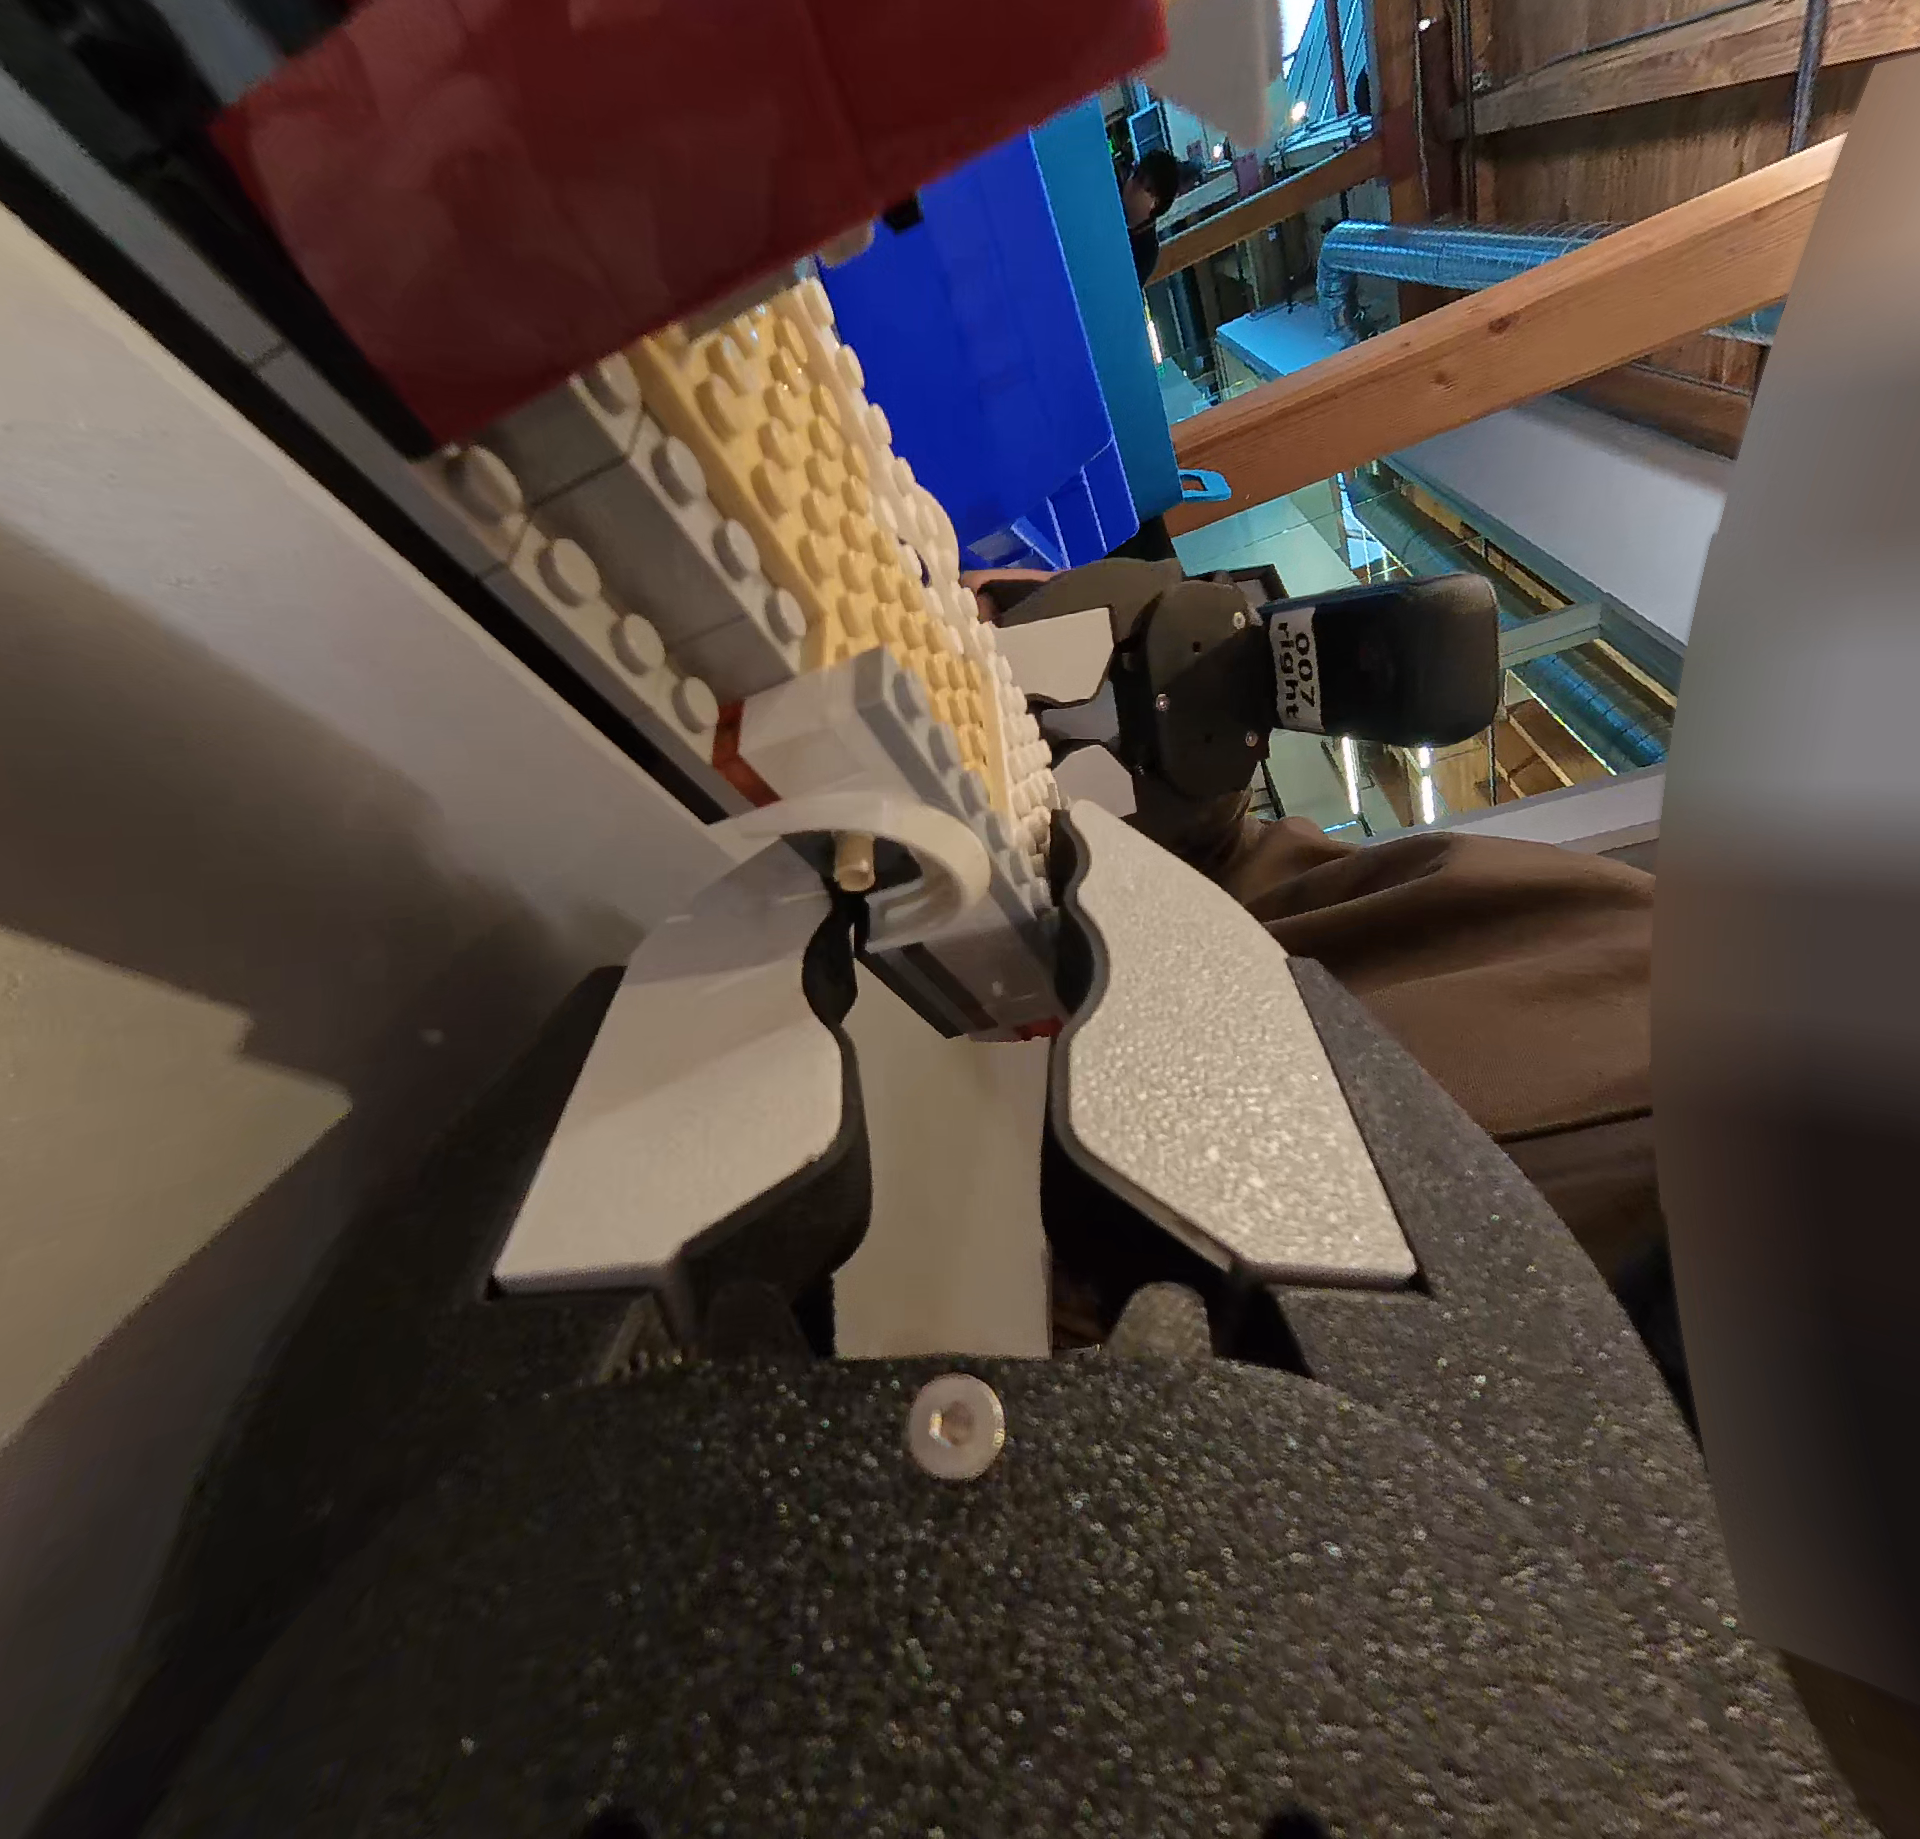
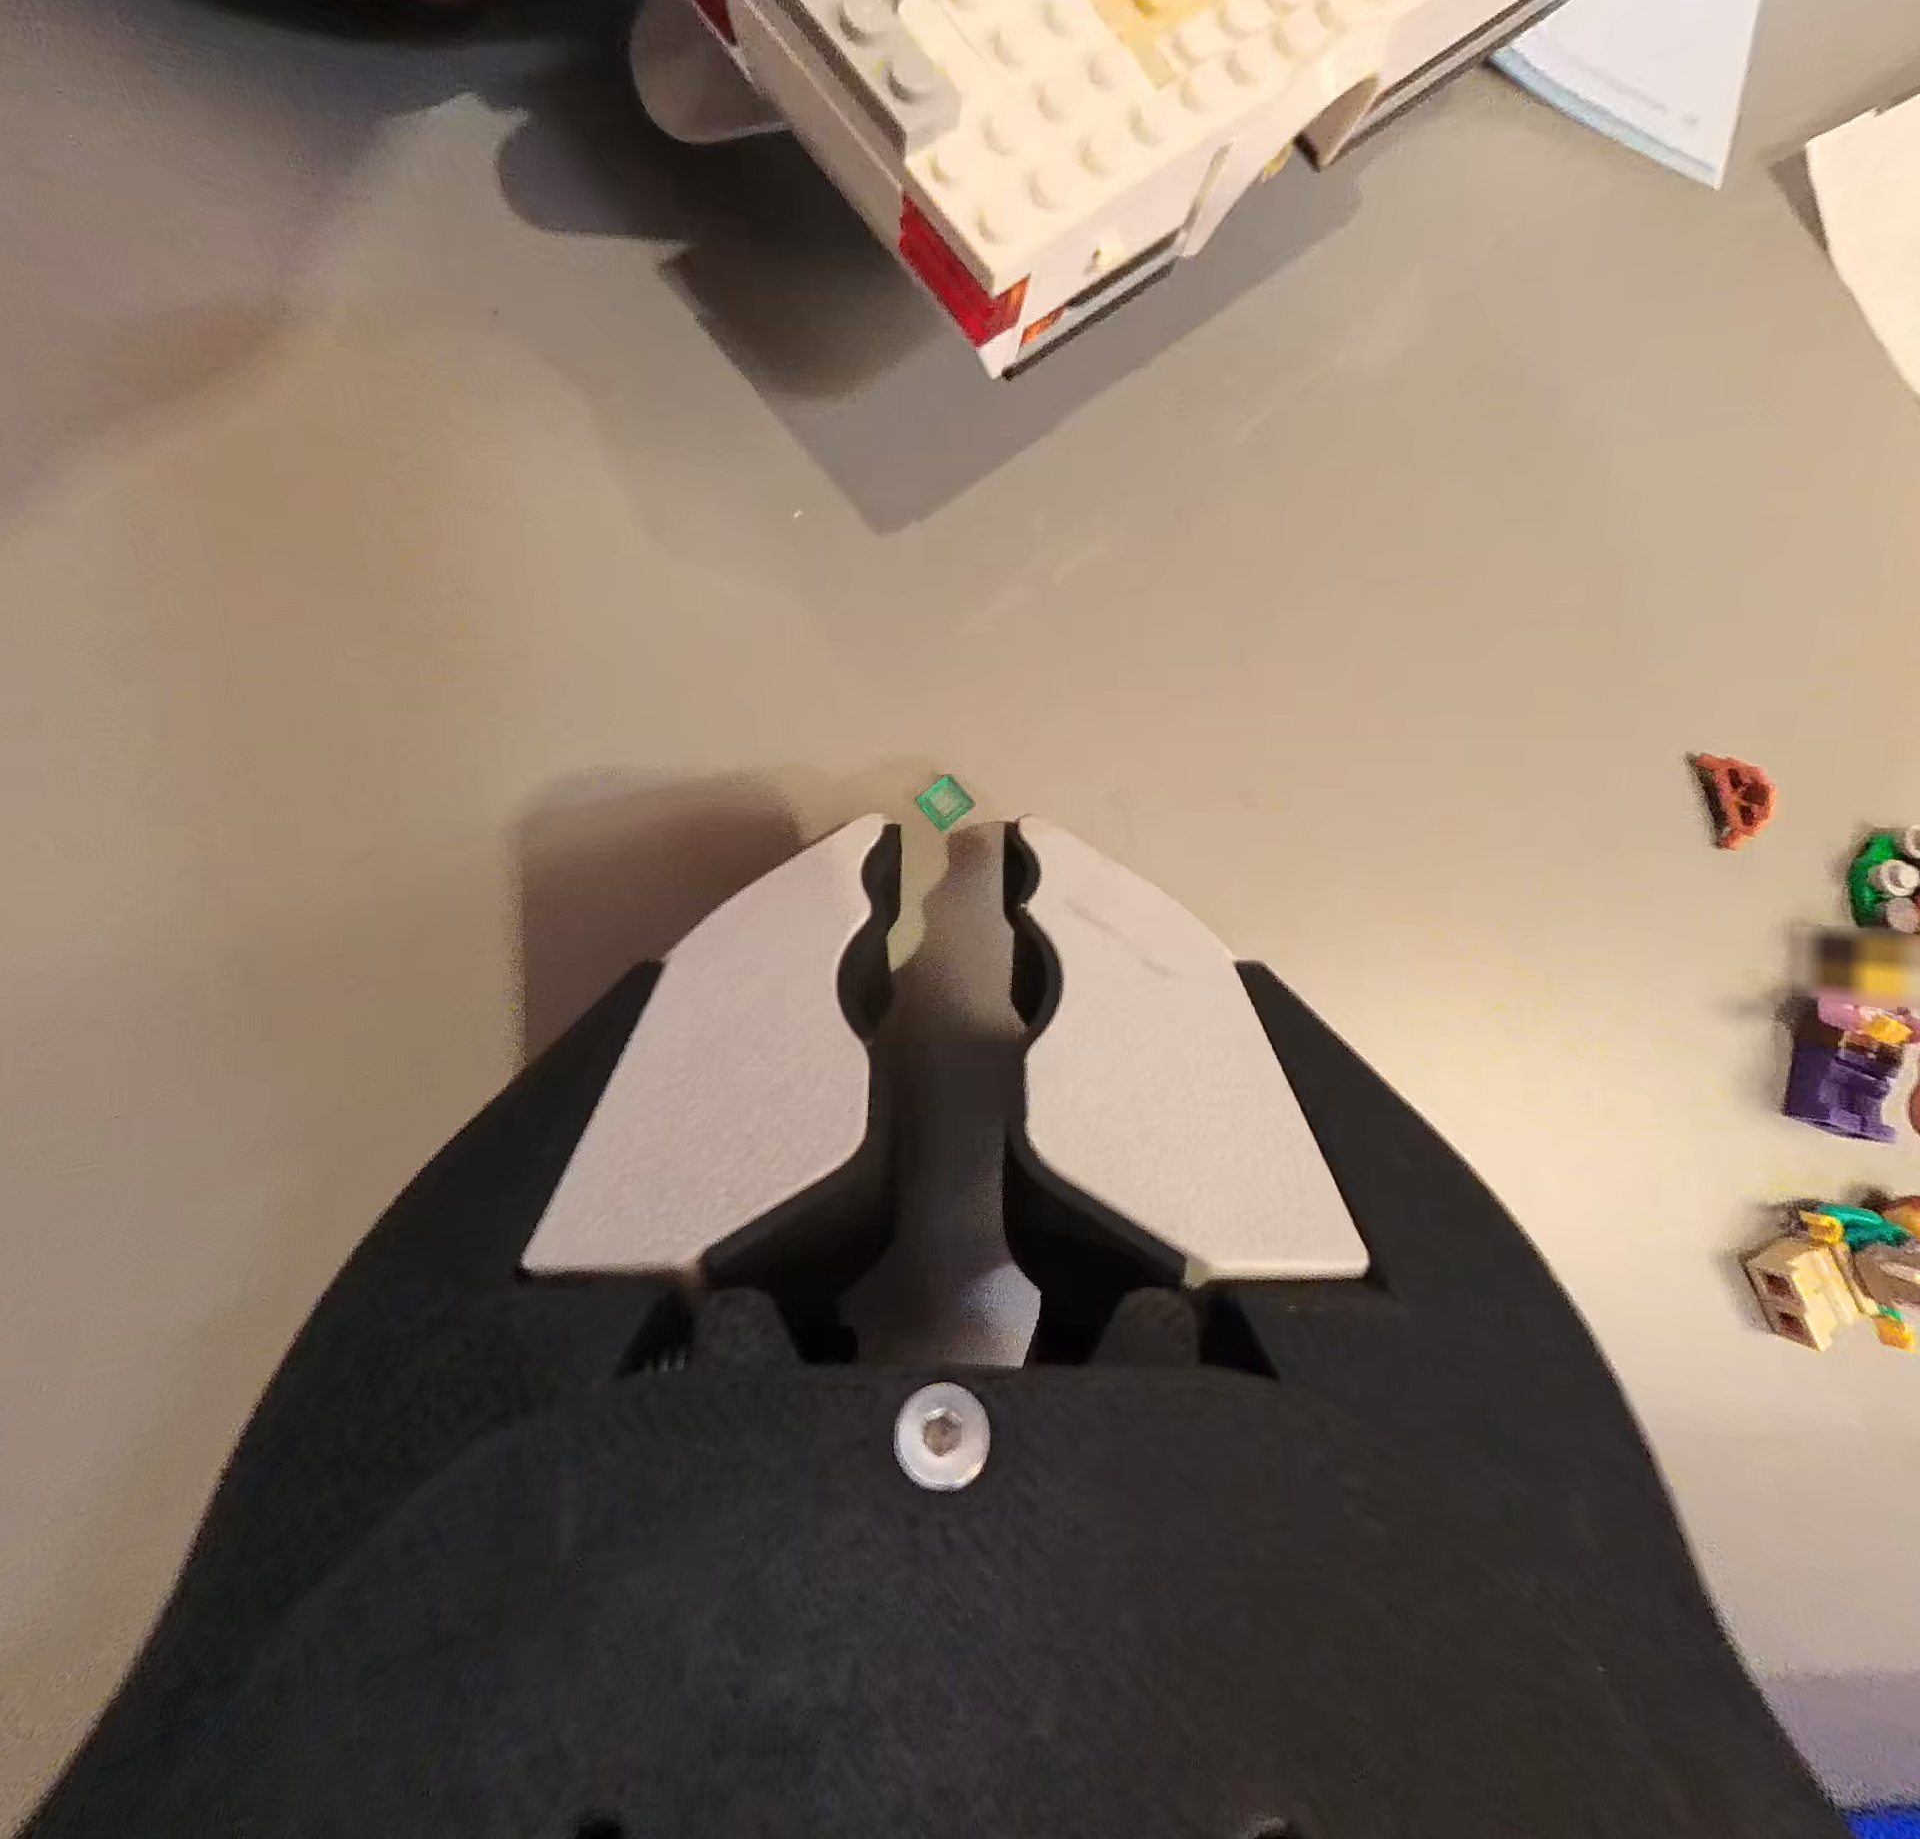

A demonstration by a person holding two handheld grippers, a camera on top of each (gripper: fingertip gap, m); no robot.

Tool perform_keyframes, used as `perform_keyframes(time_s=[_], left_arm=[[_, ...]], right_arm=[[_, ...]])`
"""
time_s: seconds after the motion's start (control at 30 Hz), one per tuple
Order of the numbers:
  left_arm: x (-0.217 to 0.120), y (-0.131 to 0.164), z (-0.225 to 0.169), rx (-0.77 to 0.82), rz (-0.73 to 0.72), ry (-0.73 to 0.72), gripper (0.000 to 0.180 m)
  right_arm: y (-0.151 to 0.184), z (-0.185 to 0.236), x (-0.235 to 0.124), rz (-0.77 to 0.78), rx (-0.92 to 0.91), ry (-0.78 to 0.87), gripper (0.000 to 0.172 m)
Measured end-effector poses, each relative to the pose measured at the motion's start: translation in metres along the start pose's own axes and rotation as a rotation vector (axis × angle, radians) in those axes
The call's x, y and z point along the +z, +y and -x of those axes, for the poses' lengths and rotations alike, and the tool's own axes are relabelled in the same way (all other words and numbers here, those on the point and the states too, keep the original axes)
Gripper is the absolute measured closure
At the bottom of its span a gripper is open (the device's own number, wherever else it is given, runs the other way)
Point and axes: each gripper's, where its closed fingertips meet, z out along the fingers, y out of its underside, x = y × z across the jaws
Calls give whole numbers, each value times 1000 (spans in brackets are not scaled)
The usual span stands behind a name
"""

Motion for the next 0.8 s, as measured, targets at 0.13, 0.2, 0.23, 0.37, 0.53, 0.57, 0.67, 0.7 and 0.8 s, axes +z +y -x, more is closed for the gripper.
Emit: perform_keyframes(time_s=[0.13, 0.2, 0.23, 0.37, 0.53, 0.57, 0.67, 0.7, 0.8], left_arm=[[-1, -1, 0, -4, -5, 1, 145], [-2, -1, 0, -4, -7, 1, 145], [-2, -1, 1, -4, -7, -1, 145], [-2, -1, 2, -8, -6, -1, 145], [0, 1, 3, -11, 2, -4, 144], [0, 1, 3, -11, 2, -4, 144], [-1, -1, 4, -8, -3, -7, 144], [-2, -1, 4, -9, -5, -10, 145], [-5, -4, 6, -15, -20, -15, 145]], right_arm=[[-1, 3, 5, 17, 16, -45, 154], [-2, 3, 6, 19, 25, -57, 156], [-3, 4, 7, 17, 33, -63, 158], [-3, 2, 8, 12, 41, -65, 162], [-6, -1, 9, -7, 5, -49, 164], [-10, -4, 9, -37, -19, -28, 169], [-33, -11, 2, -188, -58, 18, 167], [-40, -12, -2, -229, -55, 17, 163], [-36, -21, -3, -217, -11, 23, 156]])
